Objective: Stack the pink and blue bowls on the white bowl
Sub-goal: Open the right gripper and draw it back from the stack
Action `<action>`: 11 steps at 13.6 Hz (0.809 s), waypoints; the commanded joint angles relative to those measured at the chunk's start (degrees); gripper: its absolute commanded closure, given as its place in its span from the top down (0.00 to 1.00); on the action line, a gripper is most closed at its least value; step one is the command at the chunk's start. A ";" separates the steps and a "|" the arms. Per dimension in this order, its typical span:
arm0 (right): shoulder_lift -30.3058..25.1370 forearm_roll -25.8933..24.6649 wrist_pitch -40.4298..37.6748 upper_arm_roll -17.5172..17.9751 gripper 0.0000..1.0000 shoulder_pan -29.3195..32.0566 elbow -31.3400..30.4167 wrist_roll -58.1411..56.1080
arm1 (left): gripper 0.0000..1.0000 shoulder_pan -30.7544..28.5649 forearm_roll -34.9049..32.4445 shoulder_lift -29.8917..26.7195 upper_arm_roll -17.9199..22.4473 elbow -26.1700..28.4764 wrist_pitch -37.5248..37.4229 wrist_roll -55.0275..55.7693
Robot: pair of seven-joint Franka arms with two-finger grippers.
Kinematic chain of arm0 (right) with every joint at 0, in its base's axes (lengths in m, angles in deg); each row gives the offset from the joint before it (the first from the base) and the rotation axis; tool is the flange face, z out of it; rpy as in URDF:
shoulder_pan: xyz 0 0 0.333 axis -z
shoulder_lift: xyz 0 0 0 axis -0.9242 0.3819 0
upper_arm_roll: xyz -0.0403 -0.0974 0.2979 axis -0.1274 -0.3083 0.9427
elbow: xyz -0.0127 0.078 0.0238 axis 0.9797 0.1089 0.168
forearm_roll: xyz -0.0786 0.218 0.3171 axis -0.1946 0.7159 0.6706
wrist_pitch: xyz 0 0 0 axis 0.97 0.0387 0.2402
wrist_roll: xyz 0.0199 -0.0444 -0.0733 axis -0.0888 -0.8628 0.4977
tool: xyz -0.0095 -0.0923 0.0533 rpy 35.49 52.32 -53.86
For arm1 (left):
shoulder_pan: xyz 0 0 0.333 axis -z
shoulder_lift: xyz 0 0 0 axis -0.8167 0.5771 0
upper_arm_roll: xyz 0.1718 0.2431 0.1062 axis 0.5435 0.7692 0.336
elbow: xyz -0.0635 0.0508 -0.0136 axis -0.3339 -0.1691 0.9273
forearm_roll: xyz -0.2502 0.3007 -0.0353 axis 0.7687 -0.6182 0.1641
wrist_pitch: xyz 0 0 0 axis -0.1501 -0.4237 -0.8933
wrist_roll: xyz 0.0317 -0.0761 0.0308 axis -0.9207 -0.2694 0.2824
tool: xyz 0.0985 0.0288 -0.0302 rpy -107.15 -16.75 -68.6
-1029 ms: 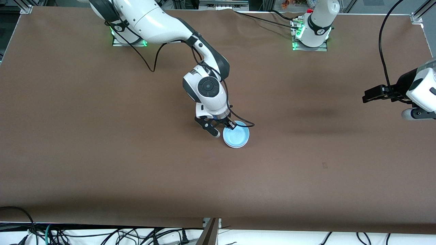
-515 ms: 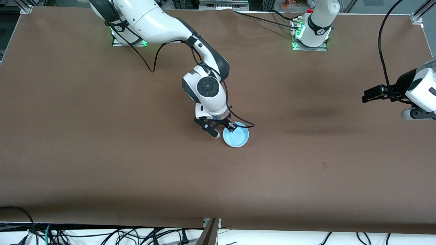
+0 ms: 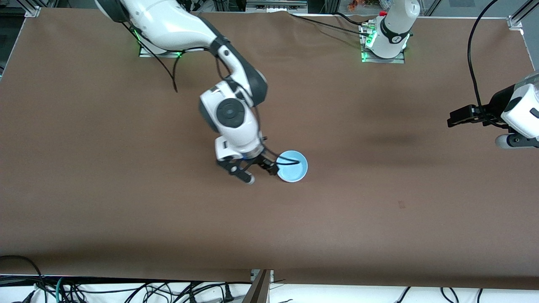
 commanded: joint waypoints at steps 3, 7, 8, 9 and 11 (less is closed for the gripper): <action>-11.92 0.20 -19.33 0.71 1.00 8.96 -1.79 -28.25 | 1.00 0.84 -5.14 1.05 -0.44 -2.20 -1.15 -0.98; -26.42 0.29 -26.29 -4.10 1.00 11.61 -11.26 -45.48 | 1.00 0.84 -4.52 1.05 -0.27 -2.20 -1.15 -0.98; -29.32 0.29 -27.35 -5.95 1.00 11.61 -13.29 -49.10 | 1.00 0.84 -4.52 1.05 -0.27 -2.20 -1.15 -0.98; -31.62 0.37 -28.06 -7.80 1.00 11.61 -14.79 -51.83 | 1.00 0.76 -4.44 1.05 -0.27 -2.20 -1.15 -0.98; -36.80 0.46 -28.51 -10.79 1.00 11.61 -19.34 -57.20 | 1.00 0.58 -4.35 1.05 -0.27 -2.20 -1.24 -0.98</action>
